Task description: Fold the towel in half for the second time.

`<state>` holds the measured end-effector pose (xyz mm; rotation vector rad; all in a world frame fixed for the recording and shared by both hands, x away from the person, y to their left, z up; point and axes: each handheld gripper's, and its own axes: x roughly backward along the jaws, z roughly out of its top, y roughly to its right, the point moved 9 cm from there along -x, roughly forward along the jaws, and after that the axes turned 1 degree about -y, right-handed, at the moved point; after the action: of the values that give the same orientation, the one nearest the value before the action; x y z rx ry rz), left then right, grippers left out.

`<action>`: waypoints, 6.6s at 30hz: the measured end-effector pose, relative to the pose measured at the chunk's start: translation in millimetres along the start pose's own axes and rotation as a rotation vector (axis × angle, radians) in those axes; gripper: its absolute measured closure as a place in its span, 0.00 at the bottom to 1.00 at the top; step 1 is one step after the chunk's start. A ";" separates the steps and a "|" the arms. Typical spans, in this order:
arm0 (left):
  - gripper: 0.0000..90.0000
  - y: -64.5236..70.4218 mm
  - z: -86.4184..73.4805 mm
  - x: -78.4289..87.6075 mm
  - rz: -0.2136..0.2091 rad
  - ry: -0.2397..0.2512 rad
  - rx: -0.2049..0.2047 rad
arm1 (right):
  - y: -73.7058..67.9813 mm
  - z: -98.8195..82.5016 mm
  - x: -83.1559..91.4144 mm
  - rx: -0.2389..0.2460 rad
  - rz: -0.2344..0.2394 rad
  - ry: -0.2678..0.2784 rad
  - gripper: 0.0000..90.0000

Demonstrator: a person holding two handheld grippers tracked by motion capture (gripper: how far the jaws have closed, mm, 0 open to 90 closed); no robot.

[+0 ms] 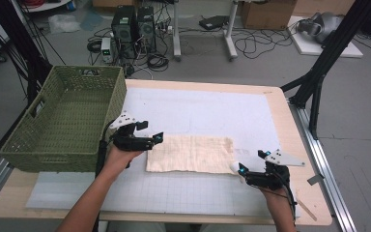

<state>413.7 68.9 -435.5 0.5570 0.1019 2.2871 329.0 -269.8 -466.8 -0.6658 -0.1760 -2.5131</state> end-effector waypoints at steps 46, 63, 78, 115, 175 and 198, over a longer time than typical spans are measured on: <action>0.93 -31.9 -39.6 -24.3 0.075 -0.224 -0.083 | 5.6 16.6 -37.8 0.036 0.086 -0.060 0.13; 0.92 -34.1 -41.1 -26.3 0.076 -0.220 -0.073 | 14.3 37.4 -105.6 0.070 0.168 -0.175 0.28; 0.92 -35.6 -43.9 -25.9 0.072 -0.238 -0.064 | 8.4 21.7 -114.6 0.162 0.250 -0.278 0.73; 0.89 -4.1 -31.6 10.9 0.032 -0.082 -0.127 | -16.8 36.8 -70.8 0.351 0.173 -0.076 0.93; 0.69 38.8 -72.2 4.2 -0.007 -0.190 -0.137 | -37.6 4.4 -4.1 0.291 0.225 -0.036 0.65; 0.68 37.7 -79.8 2.9 0.006 -0.225 -0.165 | -60.7 -4.9 -63.4 0.240 0.146 -0.180 0.77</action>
<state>352.9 52.0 -497.4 0.7233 -0.1967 2.1972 341.9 -190.1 -501.8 -0.7741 -0.4684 -2.2459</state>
